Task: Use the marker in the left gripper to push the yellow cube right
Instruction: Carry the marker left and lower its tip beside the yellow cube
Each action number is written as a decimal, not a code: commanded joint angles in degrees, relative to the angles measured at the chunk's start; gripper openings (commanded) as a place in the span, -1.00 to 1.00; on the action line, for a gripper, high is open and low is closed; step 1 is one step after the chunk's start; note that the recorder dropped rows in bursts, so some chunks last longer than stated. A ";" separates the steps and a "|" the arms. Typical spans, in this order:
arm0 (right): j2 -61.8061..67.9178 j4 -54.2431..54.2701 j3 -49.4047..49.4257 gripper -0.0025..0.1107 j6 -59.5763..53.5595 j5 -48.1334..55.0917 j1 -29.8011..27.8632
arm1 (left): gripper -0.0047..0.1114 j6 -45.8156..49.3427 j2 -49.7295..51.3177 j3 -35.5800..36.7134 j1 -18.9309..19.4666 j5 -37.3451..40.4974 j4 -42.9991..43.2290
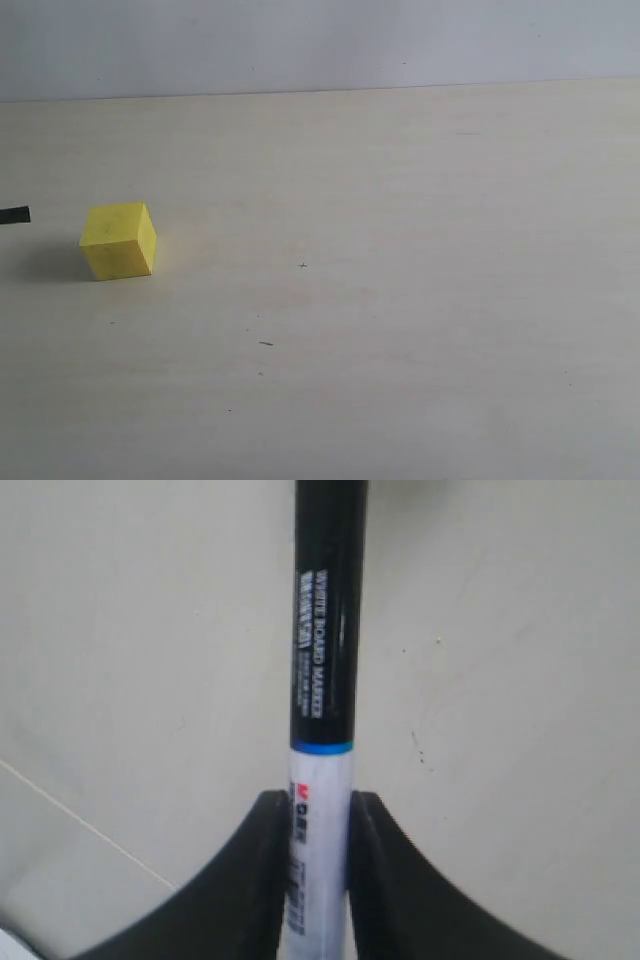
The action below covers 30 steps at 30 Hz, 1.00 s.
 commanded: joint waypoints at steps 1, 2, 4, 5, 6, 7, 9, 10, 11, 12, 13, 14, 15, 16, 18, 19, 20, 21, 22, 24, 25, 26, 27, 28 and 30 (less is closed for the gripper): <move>-0.35 -0.33 0.26 -0.96 -0.28 -0.01 -0.42 | -0.92 5.95 5.87 -3.51 3.90 -1.35 -0.08; -0.35 -0.33 0.26 -0.96 -0.28 -0.01 -0.42 | -0.92 7.90 7.08 -3.90 4.94 -1.51 -0.59; -0.35 -0.33 0.26 -0.96 -0.28 -0.01 -0.42 | -0.92 14.32 9.10 -4.17 6.53 -3.19 -2.99; -0.35 -0.33 0.26 -0.96 -0.28 -0.01 -0.42 | -0.92 20.06 10.83 -4.17 7.55 -6.47 -6.15; -0.35 -0.33 0.26 -0.96 -0.28 -0.01 -0.42 | -0.92 22.49 11.77 -4.17 8.00 -8.07 -7.94; -0.35 -0.33 0.26 -0.96 -0.28 -0.01 -0.42 | -0.92 25.41 13.53 -4.20 8.53 -11.12 -10.84; -0.35 -0.33 0.26 -0.96 -0.28 -0.01 -0.42 | -0.92 26.66 16.35 -4.76 8.65 -14.15 -10.89; -0.35 -0.33 0.26 -0.96 -0.28 -0.01 -0.42 | -0.92 26.75 17.44 -5.27 8.65 -14.29 -10.89; -0.35 -0.33 0.26 -0.96 -0.28 -0.01 -0.42 | -0.92 25.97 18.51 -6.46 8.65 -15.89 -11.23; -0.35 -0.33 0.26 -0.96 -0.28 -0.01 -0.42 | -0.92 25.72 18.76 -6.83 8.65 -16.64 -11.61; -0.35 -0.33 0.26 -0.96 -0.28 -0.01 -0.42 | -0.92 25.72 19.26 -7.76 8.65 -16.73 -12.40; -0.35 -0.33 0.26 -0.96 -0.28 -0.01 -0.42 | -0.92 25.72 19.52 -8.13 8.65 -16.55 -12.68; -0.35 -0.33 0.26 -0.96 -0.28 -0.01 -0.42 | -0.92 25.72 19.90 -8.25 8.65 -16.33 -13.06; -0.35 -0.33 0.26 -0.96 -0.28 -0.01 -0.42 | -0.92 25.72 20.41 -8.25 8.65 -16.19 -13.28; -0.35 -0.33 0.26 -0.96 -0.28 -0.01 -0.42 | -0.92 26.35 20.97 -8.25 8.65 -14.67 -13.42; -0.35 -0.33 0.26 -0.96 -0.28 -0.01 -0.42 | -0.92 26.89 20.97 -8.25 8.65 -13.92 -13.60; -0.35 -0.33 0.26 -0.96 -0.28 -0.01 -0.42 | -0.92 28.03 20.70 -8.25 8.65 -13.20 -13.72; -0.35 -0.33 0.26 -0.96 -0.28 -0.01 -0.42 | -0.92 28.71 20.61 -8.25 8.65 -13.10 -13.92; -0.35 -0.33 0.26 -0.96 -0.28 -0.01 -0.42 | -0.92 29.53 20.45 -8.25 8.65 -13.10 -14.74; -0.35 -0.33 0.26 -0.96 -0.28 -0.01 -0.42 | -0.92 32.06 20.34 -8.25 9.36 -13.10 -18.58; -0.35 -0.33 0.26 -0.96 -0.28 -0.01 -0.42 | -0.92 34.13 20.34 -8.25 10.01 -13.10 -21.15; -0.35 -0.33 0.26 -0.96 -0.28 -0.01 -0.42 | -0.92 36.13 20.34 -8.25 10.65 -12.96 -23.72; -0.35 -0.33 0.26 -0.96 -0.28 -0.01 -0.42 | -0.92 37.93 20.34 -8.25 11.17 -12.78 -25.65; -0.35 -0.33 0.26 -0.96 -0.28 -0.01 -0.42 | -0.92 39.46 20.34 -8.25 11.65 -12.47 -27.71; -0.35 -0.33 0.26 -0.96 -0.28 -0.01 -0.42 | -0.92 41.91 20.22 -8.25 11.98 -11.79 -30.33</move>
